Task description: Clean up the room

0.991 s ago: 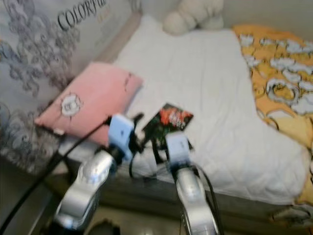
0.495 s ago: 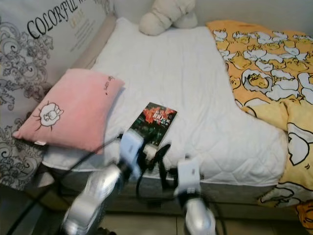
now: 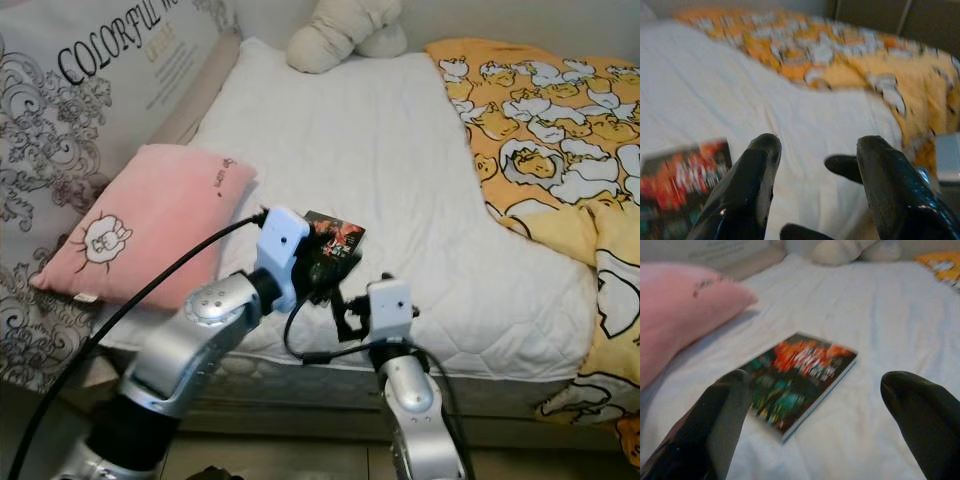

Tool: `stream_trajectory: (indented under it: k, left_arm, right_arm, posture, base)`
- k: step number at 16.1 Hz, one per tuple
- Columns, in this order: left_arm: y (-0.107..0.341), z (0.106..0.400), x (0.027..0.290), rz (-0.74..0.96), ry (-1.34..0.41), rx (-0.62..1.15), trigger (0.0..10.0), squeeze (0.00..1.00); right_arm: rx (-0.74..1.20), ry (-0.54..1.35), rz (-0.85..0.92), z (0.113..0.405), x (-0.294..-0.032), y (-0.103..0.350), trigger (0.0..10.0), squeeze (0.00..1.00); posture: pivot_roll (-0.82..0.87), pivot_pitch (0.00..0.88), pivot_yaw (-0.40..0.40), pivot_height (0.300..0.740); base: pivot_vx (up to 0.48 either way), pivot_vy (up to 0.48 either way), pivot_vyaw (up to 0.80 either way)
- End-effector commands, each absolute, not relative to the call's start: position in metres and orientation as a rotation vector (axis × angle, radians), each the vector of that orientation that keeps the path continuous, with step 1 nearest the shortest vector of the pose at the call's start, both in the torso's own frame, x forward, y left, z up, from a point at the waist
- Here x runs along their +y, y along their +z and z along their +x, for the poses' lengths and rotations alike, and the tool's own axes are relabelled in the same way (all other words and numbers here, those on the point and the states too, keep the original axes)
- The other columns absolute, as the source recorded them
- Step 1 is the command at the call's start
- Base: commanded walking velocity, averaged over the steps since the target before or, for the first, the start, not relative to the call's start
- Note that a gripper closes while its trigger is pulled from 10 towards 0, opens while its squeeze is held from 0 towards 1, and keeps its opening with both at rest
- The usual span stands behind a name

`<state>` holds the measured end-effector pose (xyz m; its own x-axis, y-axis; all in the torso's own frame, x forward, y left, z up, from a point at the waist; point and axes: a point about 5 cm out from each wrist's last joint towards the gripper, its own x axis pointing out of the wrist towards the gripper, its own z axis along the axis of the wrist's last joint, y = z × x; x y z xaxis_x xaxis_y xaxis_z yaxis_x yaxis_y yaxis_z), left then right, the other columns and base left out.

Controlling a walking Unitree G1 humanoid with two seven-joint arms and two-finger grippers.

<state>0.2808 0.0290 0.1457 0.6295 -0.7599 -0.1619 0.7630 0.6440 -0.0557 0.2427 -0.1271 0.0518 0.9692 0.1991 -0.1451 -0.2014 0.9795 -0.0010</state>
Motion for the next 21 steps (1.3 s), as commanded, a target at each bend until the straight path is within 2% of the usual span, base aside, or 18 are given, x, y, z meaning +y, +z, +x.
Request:
stream_trajectory:
  k: [1, 4, 8, 11, 13, 14, 16, 19, 21]
  left_arm:
    - [0.163, 0.291, 0.064, 0.101, -0.807, 0.147, 10.0, 0.00]
    - [0.157, 0.291, 0.072, 0.138, -0.826, 0.241, 10.0, 0.00]
    - [0.170, 0.298, 0.078, 0.111, -0.796, 0.204, 10.0, 0.00]
    - [0.170, 0.293, 0.081, 0.111, -0.832, 0.248, 10.0, 0.00]
    - [0.165, 0.302, 0.089, 0.173, -0.747, 0.255, 10.0, 0.00]
    - [0.160, 0.319, 0.096, 0.123, -0.572, 0.248, 10.0, 0.00]
    - [0.151, 0.340, 0.101, -0.111, -0.312, 0.241, 10.0, 0.00]
    - [0.133, 0.345, 0.086, -0.383, -0.225, 0.326, 10.0, 0.00]
    - [0.121, 0.346, 0.079, -0.461, -0.166, 0.374, 10.0, 0.00]
  right_arm:
    - [0.280, 0.058, -0.050, 0.230, -0.170, 0.024, 10.0, 0.00]
    - [0.225, 0.089, -0.057, 0.245, -0.165, 0.034, 10.0, 0.00]
    - [0.200, 0.070, -0.003, 0.260, -0.171, 0.040, 10.0, 0.00]
    - [0.206, 0.048, 0.002, 0.264, -0.177, 0.039, 10.0, 0.00]
    - [0.185, 0.040, 0.014, 0.272, -0.177, 0.043, 10.0, 0.00]
    - [0.150, 0.061, 0.050, 0.277, -0.170, 0.052, 10.0, 0.00]
    - [0.105, 0.089, 0.147, 0.283, -0.156, 0.066, 10.0, 0.00]
    - [0.056, 0.125, 0.239, 0.289, -0.136, 0.084, 10.0, 0.00]
    - [0.034, 0.155, 0.282, 0.294, -0.123, 0.097, 10.0, 0.00]
  posture:
    - [0.02, 0.000, 0.049, 0.740]
    - [0.03, 0.000, 0.051, 0.740]
    - [0.04, 0.000, 0.039, 0.740]
    - [0.05, 0.000, 0.033, 0.740]
    - [0.05, 0.000, 0.033, 0.740]
    - [0.06, 0.000, 0.030, 0.740]
    - [0.06, 0.000, 0.023, 0.740]
    - [0.05, 0.000, 0.015, 0.740]
    - [0.04, 0.000, 0.016, 0.740]
  base:
    - [0.000, 0.000, 0.00]
    - [0.000, 0.000, 0.00]
    - [0.000, 0.000, 0.00]
    - [0.000, 0.000, 0.00]
    - [0.000, 0.000, 0.00]
    - [0.000, 0.000, 0.00]
    - [0.000, 0.000, 0.00]
    - [0.000, 0.000, 0.00]
    - [0.000, 0.000, 0.00]
